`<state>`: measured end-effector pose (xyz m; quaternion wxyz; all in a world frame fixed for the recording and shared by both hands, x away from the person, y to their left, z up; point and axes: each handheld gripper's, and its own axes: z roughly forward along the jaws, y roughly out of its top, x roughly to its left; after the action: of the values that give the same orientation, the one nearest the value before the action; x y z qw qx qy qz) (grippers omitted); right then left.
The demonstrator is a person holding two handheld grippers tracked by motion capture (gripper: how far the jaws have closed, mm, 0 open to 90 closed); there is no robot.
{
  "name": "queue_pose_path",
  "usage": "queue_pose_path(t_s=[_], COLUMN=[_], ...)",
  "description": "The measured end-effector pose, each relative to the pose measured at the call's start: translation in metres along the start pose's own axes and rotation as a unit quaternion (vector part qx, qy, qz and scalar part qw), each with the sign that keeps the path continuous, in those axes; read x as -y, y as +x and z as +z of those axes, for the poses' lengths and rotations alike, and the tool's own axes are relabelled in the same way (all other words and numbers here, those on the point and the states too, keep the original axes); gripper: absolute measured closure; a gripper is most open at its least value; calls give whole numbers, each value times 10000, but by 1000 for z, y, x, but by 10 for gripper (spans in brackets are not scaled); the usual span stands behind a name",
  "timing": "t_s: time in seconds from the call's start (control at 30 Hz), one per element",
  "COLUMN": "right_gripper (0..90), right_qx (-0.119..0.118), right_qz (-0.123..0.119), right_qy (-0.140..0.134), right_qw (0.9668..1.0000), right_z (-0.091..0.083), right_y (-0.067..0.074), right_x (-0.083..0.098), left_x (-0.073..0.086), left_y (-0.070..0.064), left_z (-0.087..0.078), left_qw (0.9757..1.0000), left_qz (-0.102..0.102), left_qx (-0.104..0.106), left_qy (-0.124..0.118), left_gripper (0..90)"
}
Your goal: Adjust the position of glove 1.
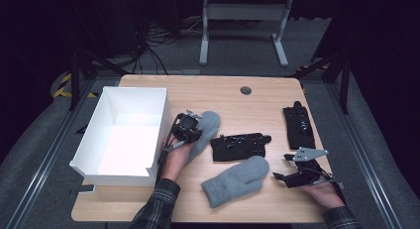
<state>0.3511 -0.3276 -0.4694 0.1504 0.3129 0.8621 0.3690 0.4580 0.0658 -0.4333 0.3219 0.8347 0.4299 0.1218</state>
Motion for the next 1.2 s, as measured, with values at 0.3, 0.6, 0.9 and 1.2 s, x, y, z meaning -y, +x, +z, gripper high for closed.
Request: queue_pose_path(t_s=[0.3,0.6,0.9,1.2], right_gripper=[145,145,145,145], right_qx=[5,0,0,4], right_qz=[1,1,2,0], right_qy=[1,1,1,0], right_qw=[10000,10000,10000,10000], right_z=[0,0,0,0], right_y=[0,0,0,0], right_x=[0,0,0,0], left_x=[-5,-12,-15,-13], left_y=[-9,-20,-37,-61], left_z=[-15,-39,-64,-82], left_qw=[9998,9983,9941,9846], left_qz=[32,102,423,781], left_qx=[97,501,937,1510], left_qy=[-169,-272,-351,-394], left_gripper=[831,836,837,840])
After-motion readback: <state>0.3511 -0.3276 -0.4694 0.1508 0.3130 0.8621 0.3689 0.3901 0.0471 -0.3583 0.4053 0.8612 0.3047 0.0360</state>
